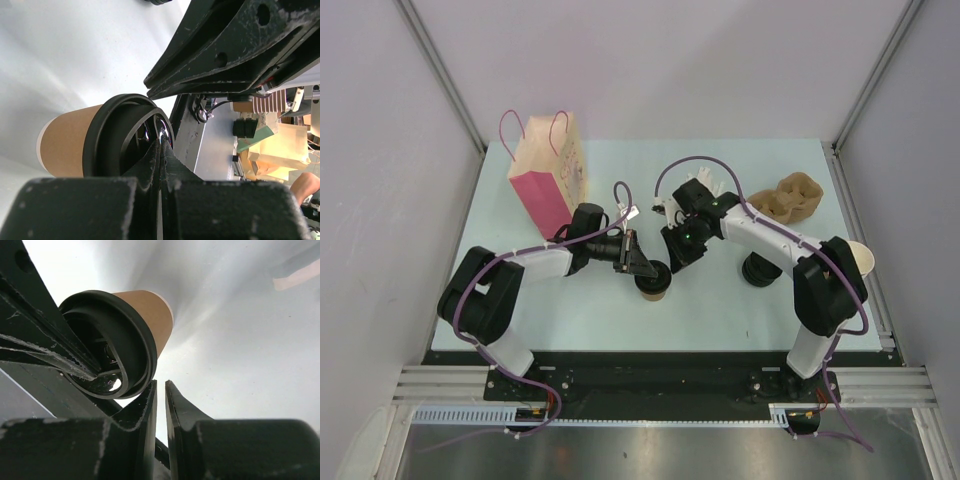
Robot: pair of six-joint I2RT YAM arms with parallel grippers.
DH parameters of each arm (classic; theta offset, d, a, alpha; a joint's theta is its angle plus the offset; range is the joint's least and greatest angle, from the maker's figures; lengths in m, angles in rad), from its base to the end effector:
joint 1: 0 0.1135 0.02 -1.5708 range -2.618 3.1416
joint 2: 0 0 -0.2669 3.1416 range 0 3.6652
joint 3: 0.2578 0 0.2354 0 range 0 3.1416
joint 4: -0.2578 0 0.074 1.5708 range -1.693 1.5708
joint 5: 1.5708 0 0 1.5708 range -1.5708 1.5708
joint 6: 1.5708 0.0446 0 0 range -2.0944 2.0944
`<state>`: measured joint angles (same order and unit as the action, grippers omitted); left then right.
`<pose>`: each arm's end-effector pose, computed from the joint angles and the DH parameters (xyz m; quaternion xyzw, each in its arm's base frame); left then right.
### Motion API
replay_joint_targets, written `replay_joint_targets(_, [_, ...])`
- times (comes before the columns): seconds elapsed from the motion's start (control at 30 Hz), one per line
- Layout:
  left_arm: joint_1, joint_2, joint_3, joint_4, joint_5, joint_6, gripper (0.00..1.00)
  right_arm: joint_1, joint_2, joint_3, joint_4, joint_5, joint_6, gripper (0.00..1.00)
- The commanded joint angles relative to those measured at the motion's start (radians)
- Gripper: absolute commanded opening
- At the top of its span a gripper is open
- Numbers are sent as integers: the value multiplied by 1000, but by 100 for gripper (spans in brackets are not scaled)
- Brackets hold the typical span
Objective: Pack the takeout coffee
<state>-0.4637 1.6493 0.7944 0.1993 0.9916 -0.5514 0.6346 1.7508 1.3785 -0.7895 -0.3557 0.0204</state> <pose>0.2638 -0.1737 0.1872 0.1754 0.7975 -0.5619 0.1322 0.2708 0.2186 0.2429 -0.3256 0.9078 0.2283 0.1335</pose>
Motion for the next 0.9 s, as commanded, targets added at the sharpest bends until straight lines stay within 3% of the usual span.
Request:
replay_joint_targets(0.0, [-6, 53, -27, -90, -130, 71, 0, -4, -11, 17, 4, -45, -8, 17])
replay_joint_targets(0.5, [-6, 58, -26, -90, -130, 68, 0, -9, -22, 17, -1, -120, 3, 17])
replay_joint_targets(0.87, [-3, 76, -23, -97, -136, 71, 0, 39, 82, -12, -19, 24, -19, 11])
